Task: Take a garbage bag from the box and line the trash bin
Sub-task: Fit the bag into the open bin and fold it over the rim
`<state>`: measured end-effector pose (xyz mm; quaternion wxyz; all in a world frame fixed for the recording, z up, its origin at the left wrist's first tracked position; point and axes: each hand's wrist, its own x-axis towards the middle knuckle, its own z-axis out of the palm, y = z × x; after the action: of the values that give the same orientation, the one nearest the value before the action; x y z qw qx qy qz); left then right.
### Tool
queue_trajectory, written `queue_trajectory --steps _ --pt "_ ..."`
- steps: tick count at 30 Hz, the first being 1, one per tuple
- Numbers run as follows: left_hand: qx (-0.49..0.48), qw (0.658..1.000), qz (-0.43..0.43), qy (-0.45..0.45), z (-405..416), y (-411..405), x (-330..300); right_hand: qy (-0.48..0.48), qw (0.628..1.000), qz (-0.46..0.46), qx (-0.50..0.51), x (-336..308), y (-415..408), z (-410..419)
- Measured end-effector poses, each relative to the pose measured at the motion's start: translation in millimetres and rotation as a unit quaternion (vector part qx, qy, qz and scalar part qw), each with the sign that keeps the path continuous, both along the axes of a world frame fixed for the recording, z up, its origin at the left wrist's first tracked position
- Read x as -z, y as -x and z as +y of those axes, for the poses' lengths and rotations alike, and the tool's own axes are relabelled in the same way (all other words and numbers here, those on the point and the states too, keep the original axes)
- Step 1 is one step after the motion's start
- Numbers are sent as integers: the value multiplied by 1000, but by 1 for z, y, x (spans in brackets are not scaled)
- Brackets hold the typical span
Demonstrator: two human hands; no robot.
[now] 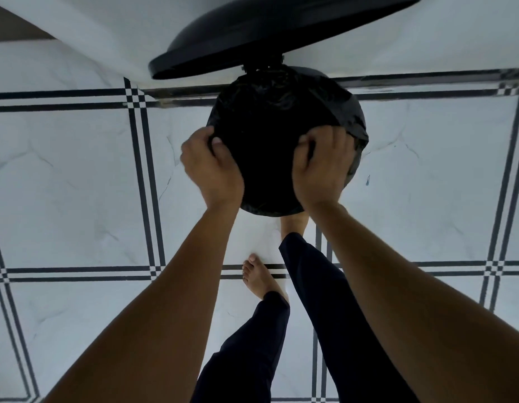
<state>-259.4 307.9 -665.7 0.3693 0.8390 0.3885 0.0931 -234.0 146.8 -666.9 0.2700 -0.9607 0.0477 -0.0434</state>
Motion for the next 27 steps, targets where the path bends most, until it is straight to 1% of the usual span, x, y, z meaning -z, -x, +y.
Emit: queue_trajectory --steps 1,2,4,6,8,11,13,16,17,19,20,21,23,24,25,27 --pt "37 999 27 -6 -6 -7 -3 13 1000 13 -22 3 -1 7" --pt "59 996 61 -1 -12 -14 -4 43 998 34 -23 7 -5 10" --pt "66 989 127 49 -19 -25 -3 98 991 88 13 12 -21 9" --pt "48 980 167 97 -12 -38 5 111 983 138 51 17 -43 2" --pt "-6 976 172 137 2 -52 13 98 979 162 77 19 -67 -6" --pt "-62 969 185 151 15 -67 20 38 973 193 119 23 -99 -12" --pt "-68 969 172 166 15 -68 25 -6 966 215 144 26 -110 -15" --pt "-69 970 158 174 14 -67 25 -27 952 270 144 24 -120 -15" --pt "-70 968 154 185 17 -66 25 -30 949 281 138 23 -123 -16" --pt "-84 962 140 219 23 -66 27 -59 946 278 157 24 -125 -19" --pt "-91 964 130 215 26 -66 26 -79 947 257 178 26 -124 -20" --pt "-84 973 118 182 28 -66 24 -87 954 220 185 26 -122 -20" --pt "-32 995 66 70 31 -68 19 -74 972 150 163 25 -119 -20" --pt "0 999 33 38 29 -70 15 -78 975 133 159 24 -119 -21" --pt "33 999 11 26 26 -73 11 -92 974 133 160 21 -121 -21" --pt "90 996 8 -14 17 -77 9 -119 968 160 152 19 -126 -20"
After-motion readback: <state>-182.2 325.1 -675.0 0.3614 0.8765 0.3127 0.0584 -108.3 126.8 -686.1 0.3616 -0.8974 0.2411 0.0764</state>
